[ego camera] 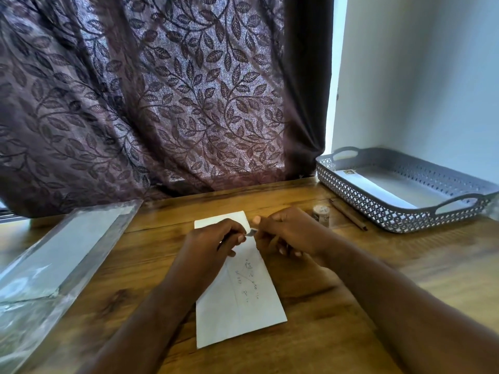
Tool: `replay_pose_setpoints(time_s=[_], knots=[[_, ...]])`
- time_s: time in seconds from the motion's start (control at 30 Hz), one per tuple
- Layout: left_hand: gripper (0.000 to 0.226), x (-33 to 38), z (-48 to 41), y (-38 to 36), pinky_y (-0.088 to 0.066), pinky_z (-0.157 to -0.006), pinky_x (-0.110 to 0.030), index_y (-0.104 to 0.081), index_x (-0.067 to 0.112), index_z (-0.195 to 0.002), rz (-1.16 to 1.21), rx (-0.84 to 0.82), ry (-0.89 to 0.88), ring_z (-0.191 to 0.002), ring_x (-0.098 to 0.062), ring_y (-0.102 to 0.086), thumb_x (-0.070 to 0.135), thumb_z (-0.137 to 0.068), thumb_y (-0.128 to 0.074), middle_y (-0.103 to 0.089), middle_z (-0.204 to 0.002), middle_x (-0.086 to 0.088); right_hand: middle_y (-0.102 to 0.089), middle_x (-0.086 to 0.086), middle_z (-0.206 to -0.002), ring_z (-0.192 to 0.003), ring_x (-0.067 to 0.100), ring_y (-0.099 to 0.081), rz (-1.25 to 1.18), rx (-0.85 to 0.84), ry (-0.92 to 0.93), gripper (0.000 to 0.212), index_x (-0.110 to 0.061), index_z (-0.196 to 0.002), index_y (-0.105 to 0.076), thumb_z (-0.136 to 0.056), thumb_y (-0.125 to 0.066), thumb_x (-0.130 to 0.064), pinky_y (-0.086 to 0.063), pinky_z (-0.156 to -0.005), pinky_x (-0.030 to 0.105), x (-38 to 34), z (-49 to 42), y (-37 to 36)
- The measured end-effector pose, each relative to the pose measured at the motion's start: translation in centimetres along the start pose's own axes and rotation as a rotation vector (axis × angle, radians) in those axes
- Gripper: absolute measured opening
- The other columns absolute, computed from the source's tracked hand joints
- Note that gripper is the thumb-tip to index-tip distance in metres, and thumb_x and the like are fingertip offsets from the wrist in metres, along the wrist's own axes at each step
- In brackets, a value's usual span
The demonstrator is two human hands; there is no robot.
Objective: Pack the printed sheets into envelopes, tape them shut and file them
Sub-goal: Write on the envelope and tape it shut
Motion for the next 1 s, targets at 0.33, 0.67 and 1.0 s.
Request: replay_pose_setpoints(time_s=[0.33, 0.67, 1.0], knots=[[0.014, 1.0, 0.1, 0.0, -0.045, -0.072, -0.007, -0.072, 0.021, -0.106, -0.123, 0.036, -0.089, -0.080, 0.000, -0.062, 0.015, -0.095, -0.064, -0.073, -0.097, 0.008, -0.075, 0.001, -0.075, -0.054, 0.013, -0.053, -0.130, -0.067, -0.079, 0.014, -0.012, -0.088, -0.076, -0.095, -0.068, -0.020, -0.038, -0.045, 0.022, 0.5, 0.0, -0.4], [0.043, 0.4, 0.1, 0.5, -0.043, -0.077, 0.000, -0.050, 0.031, -0.138, -0.035, 0.016, 0.013, -0.087, 0.009, -0.061, 0.024, -0.097, -0.062, -0.064, -0.102, 0.024, -0.067, 0.006, -0.072, -0.061, 0.016, -0.059, -0.161, -0.002, -0.033, 0.020, -0.004, -0.089, -0.072, -0.095, -0.068, -0.023, -0.049, -0.051, 0.025, 0.5, -0.7, -0.4], [0.033, -4.5, 0.1, 1.5, -0.039, -0.090, -0.017, -0.060, 0.027, -0.128, -0.103, 0.150, 0.289, -0.118, -0.010, -0.058, 0.018, -0.096, -0.063, -0.064, -0.130, 0.010, -0.062, -0.003, -0.099, -0.090, 0.013, -0.054, 0.345, 0.080, 0.271, 0.016, -0.014, -0.104, -0.060, -0.105, -0.050, -0.025, -0.040, -0.072, 0.024, -0.9, -5.2, -2.6]])
Point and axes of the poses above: each hand's wrist, its own z-axis away from the middle knuckle, its own y-axis out of the back of the hand, x = y × z, the point moved 5 cm from there along -z, towards the middle knuckle
